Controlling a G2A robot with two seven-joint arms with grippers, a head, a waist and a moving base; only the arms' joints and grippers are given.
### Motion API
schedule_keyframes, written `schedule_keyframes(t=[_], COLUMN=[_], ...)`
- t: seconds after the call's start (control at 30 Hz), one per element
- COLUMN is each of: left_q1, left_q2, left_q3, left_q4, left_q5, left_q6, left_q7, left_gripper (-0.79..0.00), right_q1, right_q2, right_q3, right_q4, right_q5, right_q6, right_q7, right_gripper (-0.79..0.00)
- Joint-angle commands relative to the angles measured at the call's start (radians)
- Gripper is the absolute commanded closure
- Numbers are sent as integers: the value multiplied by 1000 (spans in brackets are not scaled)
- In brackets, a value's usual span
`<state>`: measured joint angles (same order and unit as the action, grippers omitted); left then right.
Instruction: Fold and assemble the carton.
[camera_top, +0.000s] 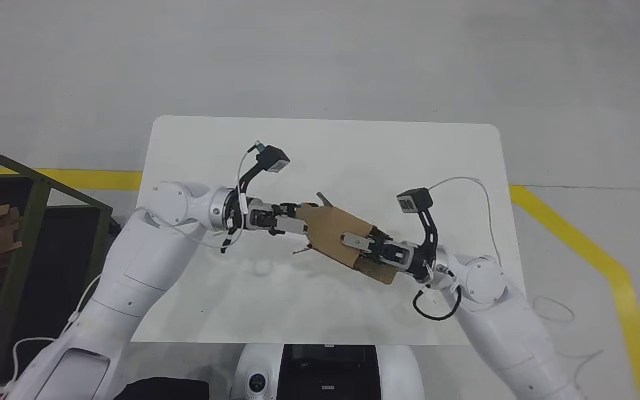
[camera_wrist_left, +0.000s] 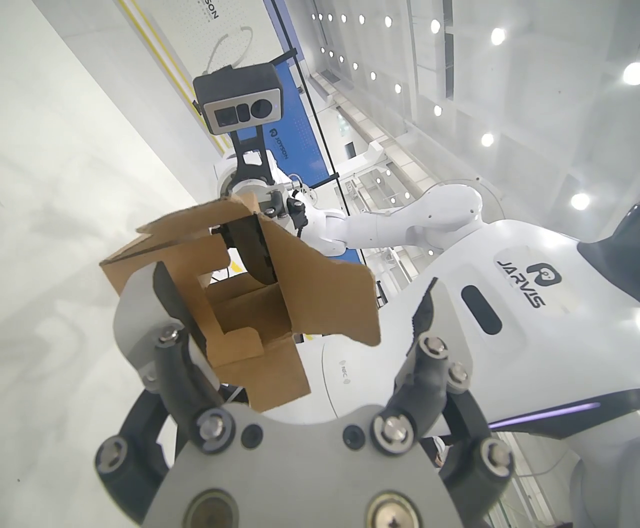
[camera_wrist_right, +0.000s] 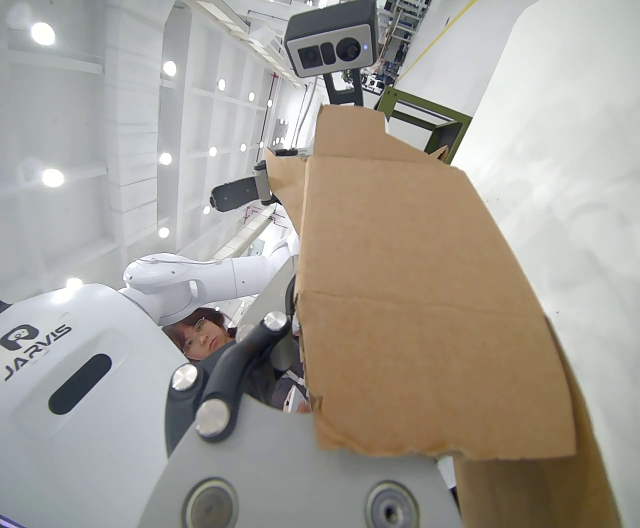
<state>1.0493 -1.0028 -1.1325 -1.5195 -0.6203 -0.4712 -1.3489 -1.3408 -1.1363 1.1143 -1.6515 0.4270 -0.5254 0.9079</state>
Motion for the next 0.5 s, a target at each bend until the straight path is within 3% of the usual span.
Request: schedule_keyframes(t=[0.0, 0.47], left_q1=[4, 36], left_q2=[1, 10], left_q3=[-7, -44], left_q4=[-1, -11], left_q5=[-2, 14], left_q6=[-1, -18], left_q7=[1, 18], left_gripper=[-785, -785], right_q1=[-2, -7], right_q2=[1, 6], right_q3=[5, 34], right_q4=[3, 30], right_q5=[14, 127], right_q6=[-4, -14], right_q7=[6, 55], right_gripper=[0, 0])
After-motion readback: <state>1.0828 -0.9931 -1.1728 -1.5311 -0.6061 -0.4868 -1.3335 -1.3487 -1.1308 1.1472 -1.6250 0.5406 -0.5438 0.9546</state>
